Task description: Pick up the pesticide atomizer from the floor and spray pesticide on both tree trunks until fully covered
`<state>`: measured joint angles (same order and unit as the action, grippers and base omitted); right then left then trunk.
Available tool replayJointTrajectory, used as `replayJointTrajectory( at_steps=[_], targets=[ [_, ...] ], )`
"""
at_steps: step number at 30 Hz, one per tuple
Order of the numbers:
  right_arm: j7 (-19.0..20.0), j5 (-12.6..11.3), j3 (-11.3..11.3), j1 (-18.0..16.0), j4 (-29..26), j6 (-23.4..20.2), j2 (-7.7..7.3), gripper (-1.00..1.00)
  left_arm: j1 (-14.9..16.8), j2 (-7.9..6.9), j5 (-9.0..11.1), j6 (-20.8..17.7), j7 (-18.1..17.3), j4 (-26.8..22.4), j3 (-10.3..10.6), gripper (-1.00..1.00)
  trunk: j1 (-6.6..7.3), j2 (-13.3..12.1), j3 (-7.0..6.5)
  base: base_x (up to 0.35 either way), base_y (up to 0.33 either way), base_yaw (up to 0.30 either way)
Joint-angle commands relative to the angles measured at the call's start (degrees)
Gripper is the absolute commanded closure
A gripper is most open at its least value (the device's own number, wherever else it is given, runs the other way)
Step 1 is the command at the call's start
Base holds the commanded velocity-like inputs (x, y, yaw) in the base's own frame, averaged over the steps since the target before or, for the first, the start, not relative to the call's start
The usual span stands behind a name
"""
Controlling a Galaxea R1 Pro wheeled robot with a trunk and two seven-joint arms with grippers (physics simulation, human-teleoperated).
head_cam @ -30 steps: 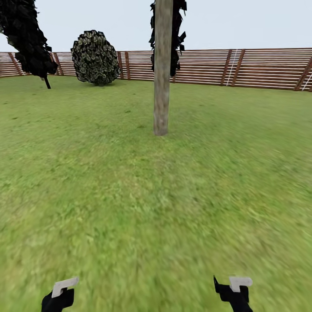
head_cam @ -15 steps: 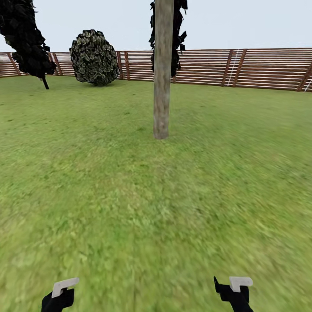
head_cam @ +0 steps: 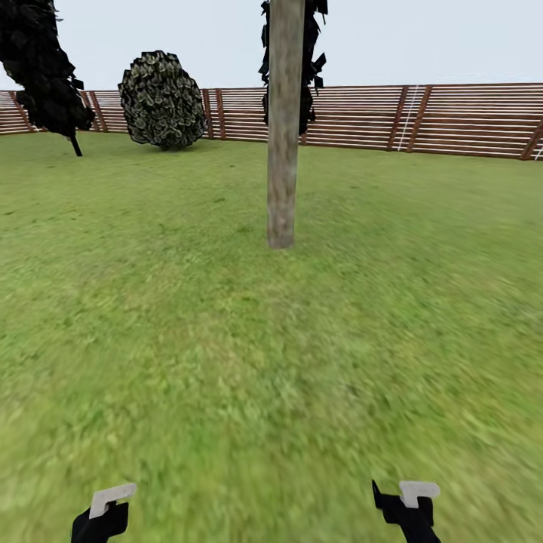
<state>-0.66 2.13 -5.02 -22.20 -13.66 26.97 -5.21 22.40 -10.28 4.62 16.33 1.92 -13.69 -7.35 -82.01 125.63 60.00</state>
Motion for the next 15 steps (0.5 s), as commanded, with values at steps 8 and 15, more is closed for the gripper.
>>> replayJointTrajectory(
  at_steps=[8,15],
  targets=[
    [0.0,0.2,-0.3,0.0,0.0,0.4,0.03,-1.0,0.0,0.06,0.5,0.2,0.0,0.1,0.1,1.0,-0.03,0.0,0.04,0.338,0.0,0.0],
    [0.0,0.2,-0.3,0.0,0.0,0.5,0.03,-1.0,0.1,0.08,0.5,0.2,0.0,0.1,0.1,1.0,-0.03,0.0,0.04,0.338,0.0,0.0]
  ],
)
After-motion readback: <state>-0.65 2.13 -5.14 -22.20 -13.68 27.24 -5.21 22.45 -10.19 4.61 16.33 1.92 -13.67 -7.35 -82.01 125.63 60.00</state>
